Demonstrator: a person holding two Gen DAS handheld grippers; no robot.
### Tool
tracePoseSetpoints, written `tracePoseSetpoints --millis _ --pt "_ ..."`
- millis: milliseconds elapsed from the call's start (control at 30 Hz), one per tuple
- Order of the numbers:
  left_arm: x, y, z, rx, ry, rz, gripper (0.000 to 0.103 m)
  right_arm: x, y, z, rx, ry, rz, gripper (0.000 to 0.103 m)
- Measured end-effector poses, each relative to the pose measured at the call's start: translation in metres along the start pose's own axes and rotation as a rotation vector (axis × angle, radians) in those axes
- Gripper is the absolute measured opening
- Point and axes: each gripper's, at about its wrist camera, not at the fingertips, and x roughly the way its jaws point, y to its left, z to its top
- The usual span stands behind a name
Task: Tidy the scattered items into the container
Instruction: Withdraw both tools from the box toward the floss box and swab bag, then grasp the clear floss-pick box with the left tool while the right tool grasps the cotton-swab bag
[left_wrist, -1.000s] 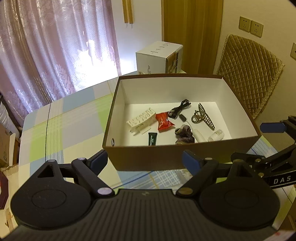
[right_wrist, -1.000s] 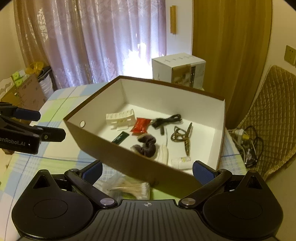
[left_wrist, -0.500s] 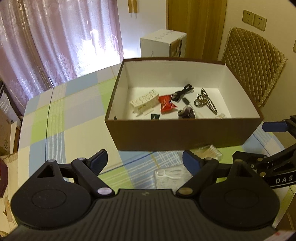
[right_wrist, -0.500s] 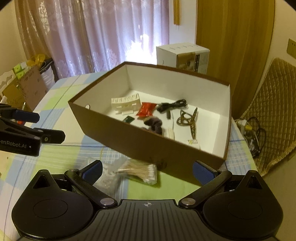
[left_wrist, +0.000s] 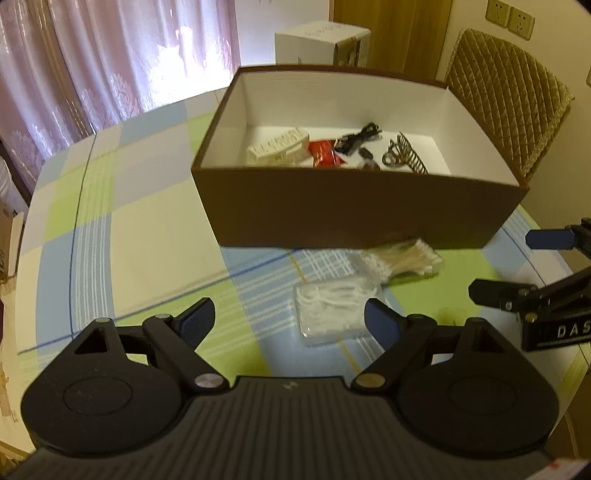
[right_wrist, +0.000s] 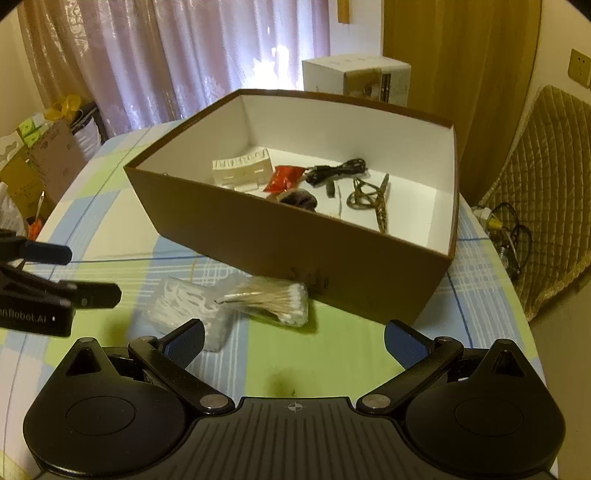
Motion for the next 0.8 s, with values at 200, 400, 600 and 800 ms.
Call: tracePoseSetpoints --millis 200,400,600,800 --pt "0.009 -0.006 -0.011 0.007 0.021 -0.012 0.085 0.005 -0.004 -0.005 0.011 0.015 -0.006 0.101" --pt "0.023 -0.016 -0.017 0.028 0.031 -0.022 0.087 0.012 -0.013 -0.01 0.038 0.029 -0.013 0.101" --pt "0.039 -0.025 -0.019 0.042 0.046 -0.042 0.088 0.023 -0.024 -0.017 0.069 0.053 -0.035 0.101" --pt "0.058 -0.037 -0.017 0.068 0.055 -0.049 0.09 0.03 -0.036 -0.02 0.108 0.072 -0.05 0.101"
